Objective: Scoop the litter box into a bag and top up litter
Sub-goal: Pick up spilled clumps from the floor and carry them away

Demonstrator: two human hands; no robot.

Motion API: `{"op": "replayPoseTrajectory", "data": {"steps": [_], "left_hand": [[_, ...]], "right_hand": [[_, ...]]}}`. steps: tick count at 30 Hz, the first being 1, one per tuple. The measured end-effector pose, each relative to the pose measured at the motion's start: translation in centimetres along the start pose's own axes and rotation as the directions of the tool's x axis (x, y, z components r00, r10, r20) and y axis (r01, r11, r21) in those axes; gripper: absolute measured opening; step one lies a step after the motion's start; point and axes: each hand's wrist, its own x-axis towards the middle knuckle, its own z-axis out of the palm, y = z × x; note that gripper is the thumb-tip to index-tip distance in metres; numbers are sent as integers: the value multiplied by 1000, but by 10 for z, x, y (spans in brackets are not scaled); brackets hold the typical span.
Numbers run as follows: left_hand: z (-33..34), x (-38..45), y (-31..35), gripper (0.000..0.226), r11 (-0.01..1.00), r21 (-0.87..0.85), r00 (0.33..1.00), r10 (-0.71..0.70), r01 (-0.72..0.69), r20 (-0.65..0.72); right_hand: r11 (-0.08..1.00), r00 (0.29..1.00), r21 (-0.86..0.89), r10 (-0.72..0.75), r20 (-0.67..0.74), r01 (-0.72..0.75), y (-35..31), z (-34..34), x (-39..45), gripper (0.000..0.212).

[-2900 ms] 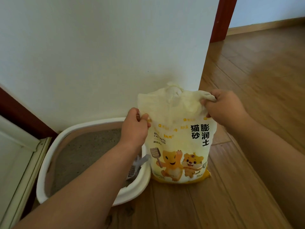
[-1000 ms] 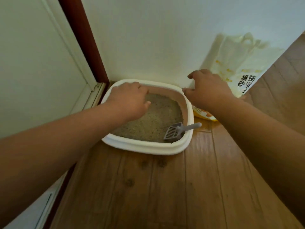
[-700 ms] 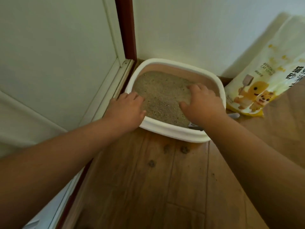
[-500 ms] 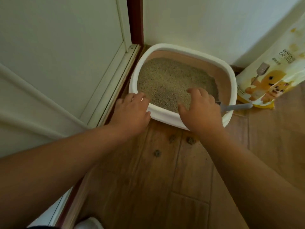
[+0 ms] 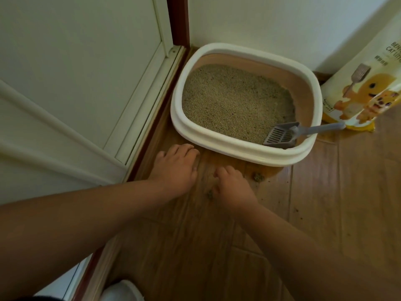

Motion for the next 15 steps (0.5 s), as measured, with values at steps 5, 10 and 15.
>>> {"op": "replayPoseTrajectory", "data": {"steps": [5, 10, 15], "left_hand": [[-2, 4, 2, 49, 997, -76, 999, -26, 28, 29], [-2, 16, 9, 42, 868, -475, 989, -119, 146, 87], [-10, 19, 18, 27, 140, -869, 877, -166, 474, 452]], "right_hand": [[999, 989, 7, 38, 146, -39, 7, 22, 5, 48], [1000, 967, -27, 4, 255, 3, 5, 27, 2, 54], [999, 968, -50, 18, 249, -6, 4, 33, 3, 49]]}}
